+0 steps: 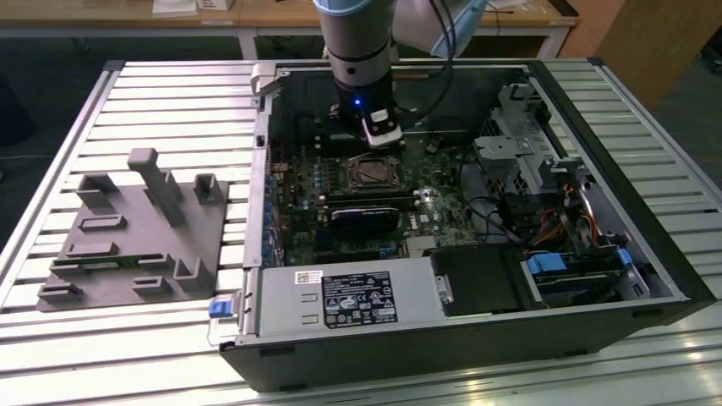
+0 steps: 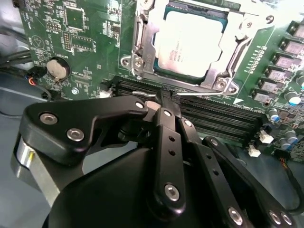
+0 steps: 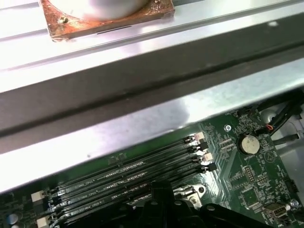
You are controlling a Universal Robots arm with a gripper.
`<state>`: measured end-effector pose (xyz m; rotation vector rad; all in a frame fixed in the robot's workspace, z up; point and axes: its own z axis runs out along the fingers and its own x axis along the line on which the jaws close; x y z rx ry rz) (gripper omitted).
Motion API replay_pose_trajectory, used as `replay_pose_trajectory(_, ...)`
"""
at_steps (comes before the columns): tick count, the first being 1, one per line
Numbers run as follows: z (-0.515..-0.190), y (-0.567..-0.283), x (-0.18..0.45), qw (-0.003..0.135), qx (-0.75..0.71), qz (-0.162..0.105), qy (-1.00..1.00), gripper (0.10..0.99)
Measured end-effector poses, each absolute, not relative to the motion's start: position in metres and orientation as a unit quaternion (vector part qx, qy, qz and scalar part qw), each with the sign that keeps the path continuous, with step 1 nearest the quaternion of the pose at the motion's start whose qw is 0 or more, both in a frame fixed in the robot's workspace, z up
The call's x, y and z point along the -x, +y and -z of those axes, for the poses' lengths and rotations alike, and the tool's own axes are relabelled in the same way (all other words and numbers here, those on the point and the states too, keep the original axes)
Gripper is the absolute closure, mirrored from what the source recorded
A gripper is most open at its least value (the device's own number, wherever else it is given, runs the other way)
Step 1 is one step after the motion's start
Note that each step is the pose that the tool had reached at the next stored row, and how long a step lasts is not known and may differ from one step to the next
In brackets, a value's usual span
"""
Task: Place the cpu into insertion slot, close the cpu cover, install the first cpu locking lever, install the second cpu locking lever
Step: 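Install the first cpu locking lever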
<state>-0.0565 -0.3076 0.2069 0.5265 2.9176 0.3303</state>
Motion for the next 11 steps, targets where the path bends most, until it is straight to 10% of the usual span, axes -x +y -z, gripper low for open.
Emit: replay_pose_trajectory(11, -0.2057, -0.3061, 0.0573, 0.080, -0.176, -0.111, 0.975, 0.980)
